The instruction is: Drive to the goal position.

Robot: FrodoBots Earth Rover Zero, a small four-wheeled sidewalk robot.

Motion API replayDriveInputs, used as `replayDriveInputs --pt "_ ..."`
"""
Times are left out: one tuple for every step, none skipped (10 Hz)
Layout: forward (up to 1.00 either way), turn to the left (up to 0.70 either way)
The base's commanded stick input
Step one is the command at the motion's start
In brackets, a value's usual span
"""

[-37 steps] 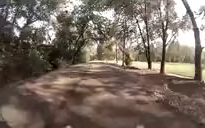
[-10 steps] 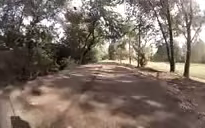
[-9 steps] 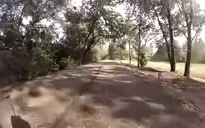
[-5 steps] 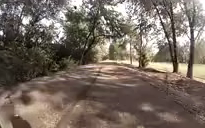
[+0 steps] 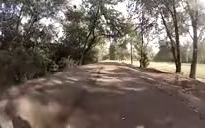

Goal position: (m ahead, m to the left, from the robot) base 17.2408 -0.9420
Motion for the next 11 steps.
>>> replayDriveInputs --pt "0.7 0.0" --pt "0.7 0.0" --pt "0.7 0.0" --pt "0.7 0.0" --pt "0.7 0.0" --pt "0.7 0.0" --pt "0.7 0.0" --pt "0.7 0.0" --pt "0.7 0.0" --pt "0.7 0.0" --pt "0.7 0.0"
